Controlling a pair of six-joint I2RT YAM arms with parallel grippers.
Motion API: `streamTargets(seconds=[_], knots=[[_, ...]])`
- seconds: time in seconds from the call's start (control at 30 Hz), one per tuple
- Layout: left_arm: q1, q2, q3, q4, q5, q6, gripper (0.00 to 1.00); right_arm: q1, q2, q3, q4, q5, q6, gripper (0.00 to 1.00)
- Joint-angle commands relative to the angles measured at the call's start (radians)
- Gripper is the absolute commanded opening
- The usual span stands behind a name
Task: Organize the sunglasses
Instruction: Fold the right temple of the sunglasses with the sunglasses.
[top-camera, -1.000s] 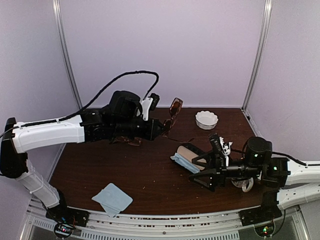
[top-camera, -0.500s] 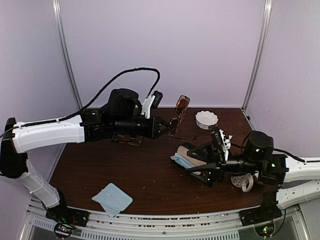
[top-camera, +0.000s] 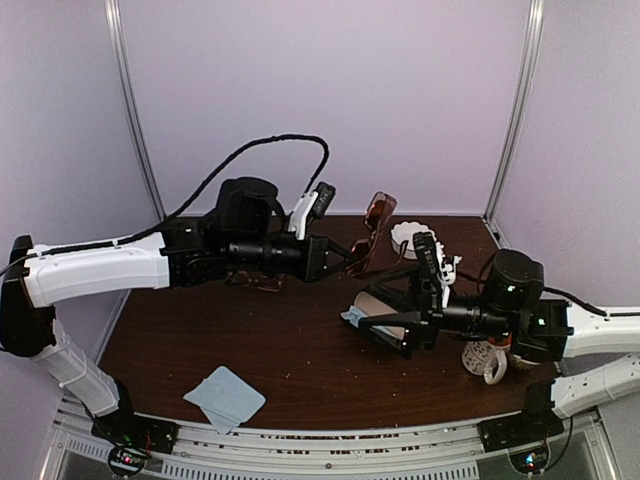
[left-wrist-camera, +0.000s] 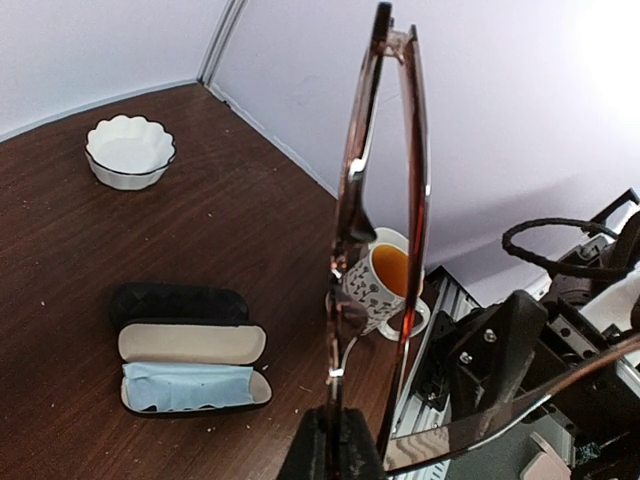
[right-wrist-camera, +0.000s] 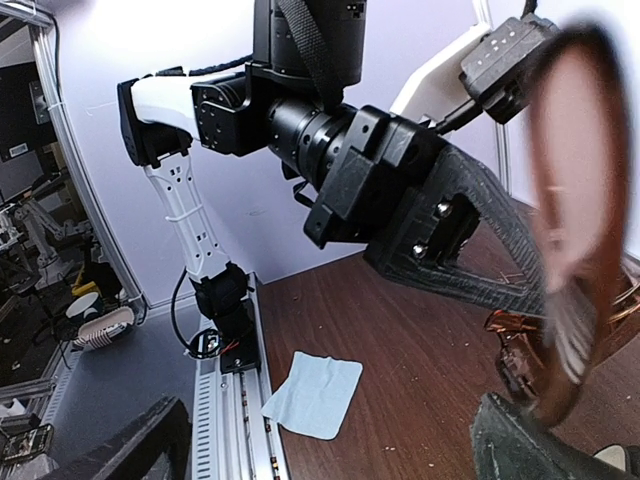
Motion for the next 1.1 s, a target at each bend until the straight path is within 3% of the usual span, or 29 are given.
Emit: streamTargets(seconds=[0.0,0.53,1.07], knots=[[-0.013,-0.023,-0.016,0.078,0.047,0.033,0.0,-0.019,0.007,0.039,0.023,0.054,-0.035,1.0],[-0.013,-0.029,0.02,0.01,-0.014,0.108,0.0,-0.031,-0.016,0.061,-0.008,-0.053,0.011,1.0],[-0.013,-0.036,0.033,0.021,0.095,0.13,0.0,-0.04,-0.007,0.116,-0.031,-0.104,-0.016,1.0]])
